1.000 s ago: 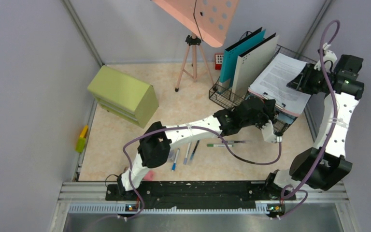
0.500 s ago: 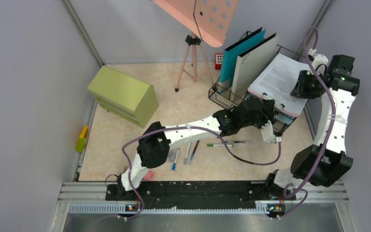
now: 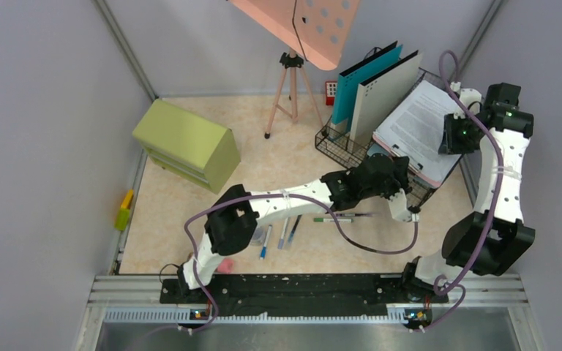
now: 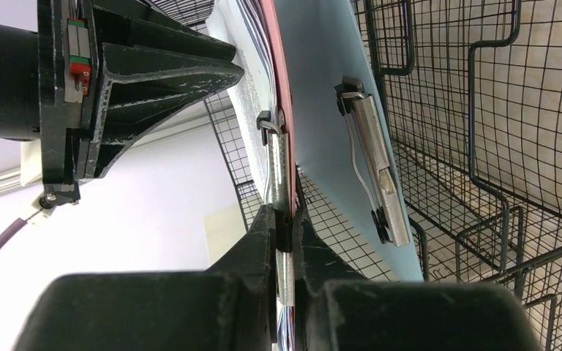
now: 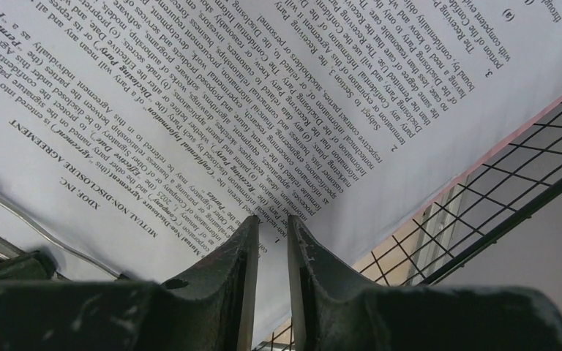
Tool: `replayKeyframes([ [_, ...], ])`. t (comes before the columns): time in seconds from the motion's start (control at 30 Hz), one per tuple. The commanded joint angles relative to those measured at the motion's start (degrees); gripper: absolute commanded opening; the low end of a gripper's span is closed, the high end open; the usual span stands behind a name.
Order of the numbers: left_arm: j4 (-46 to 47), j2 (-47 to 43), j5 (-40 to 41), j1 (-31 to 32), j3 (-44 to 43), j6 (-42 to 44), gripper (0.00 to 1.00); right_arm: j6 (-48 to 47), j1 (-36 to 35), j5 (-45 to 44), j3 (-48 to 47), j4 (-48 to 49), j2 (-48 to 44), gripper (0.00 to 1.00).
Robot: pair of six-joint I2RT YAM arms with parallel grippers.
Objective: Organize the desk
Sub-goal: Place the folder in the storage box.
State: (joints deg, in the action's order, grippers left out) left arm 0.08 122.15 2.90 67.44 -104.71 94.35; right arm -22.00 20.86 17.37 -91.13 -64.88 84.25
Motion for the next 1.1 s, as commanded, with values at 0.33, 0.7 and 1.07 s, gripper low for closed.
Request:
replayKeyframes([
  [0.33,-2.94,-3.47,11.08,-1.46,0.82,-5.31,0.27,0.15,-1.71,-1.32,-10.51,-3.42,3.59,0.21],
  [0.7,-3.75,-4.56,13.26,-1.24,1.06,-19.72,0.56,4.91,-1.75,10.85,-19.72,-3.78,4.48,0.28],
  [1.07,-6.46,-8.23,19.69,-1.16,-0.59,-36.38,0.98,12.69,-4.41,25.72,-8.68,12.92,3.78,0.28],
])
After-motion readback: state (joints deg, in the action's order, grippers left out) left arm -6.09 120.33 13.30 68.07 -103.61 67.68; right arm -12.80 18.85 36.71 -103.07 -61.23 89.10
